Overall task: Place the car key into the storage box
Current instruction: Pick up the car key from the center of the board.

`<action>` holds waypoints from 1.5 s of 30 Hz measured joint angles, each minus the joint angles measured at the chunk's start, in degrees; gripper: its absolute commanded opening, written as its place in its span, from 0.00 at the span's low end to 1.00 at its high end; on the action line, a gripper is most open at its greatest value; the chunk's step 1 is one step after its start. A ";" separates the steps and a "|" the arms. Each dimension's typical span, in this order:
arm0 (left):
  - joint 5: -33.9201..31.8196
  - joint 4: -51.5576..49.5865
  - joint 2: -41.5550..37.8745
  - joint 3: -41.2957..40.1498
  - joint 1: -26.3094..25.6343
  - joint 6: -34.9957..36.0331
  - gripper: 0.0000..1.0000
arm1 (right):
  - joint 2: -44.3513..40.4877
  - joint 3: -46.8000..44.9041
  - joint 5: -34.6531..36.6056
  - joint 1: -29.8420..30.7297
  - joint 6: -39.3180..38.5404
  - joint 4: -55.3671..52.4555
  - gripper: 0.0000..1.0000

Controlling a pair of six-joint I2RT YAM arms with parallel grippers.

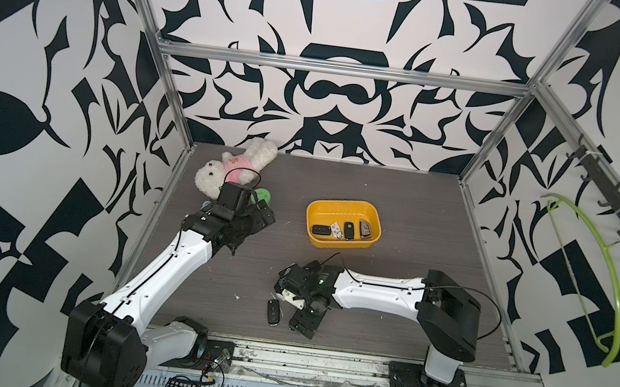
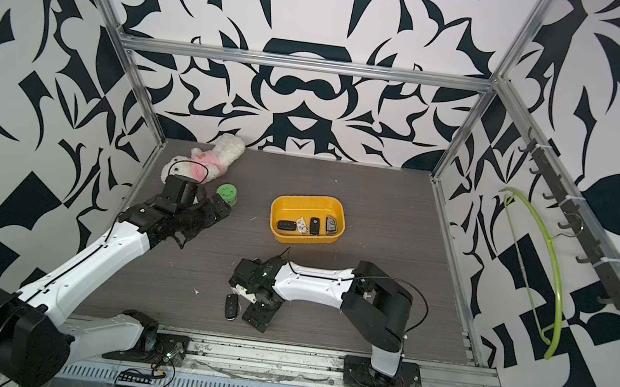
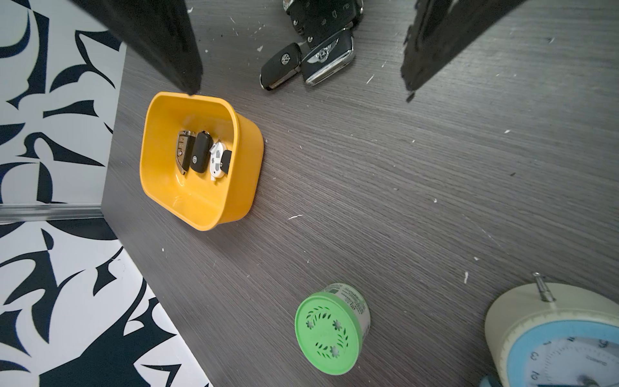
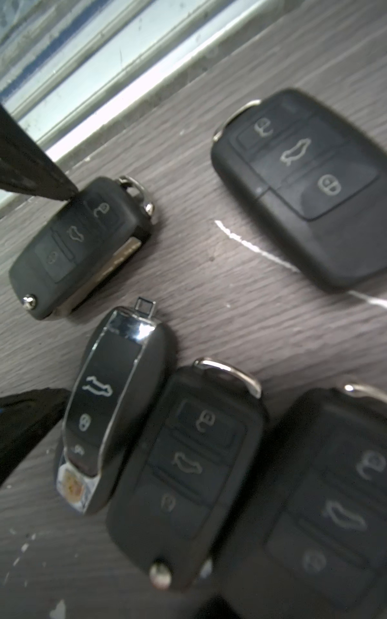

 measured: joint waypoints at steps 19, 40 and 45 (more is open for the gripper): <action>0.24 0.07 1.18 0.00 0.00 -0.17 0.99 | 3.10 3.10 3.43 3.45 -4.11 -1.09 0.48; 0.68 0.33 2.91 0.04 0.00 -0.57 0.99 | 2.29 3.04 3.50 4.13 -3.72 -1.68 0.00; 0.70 0.44 3.37 0.15 0.00 -0.57 0.99 | -3.39 1.42 2.78 4.13 -1.73 -1.57 0.00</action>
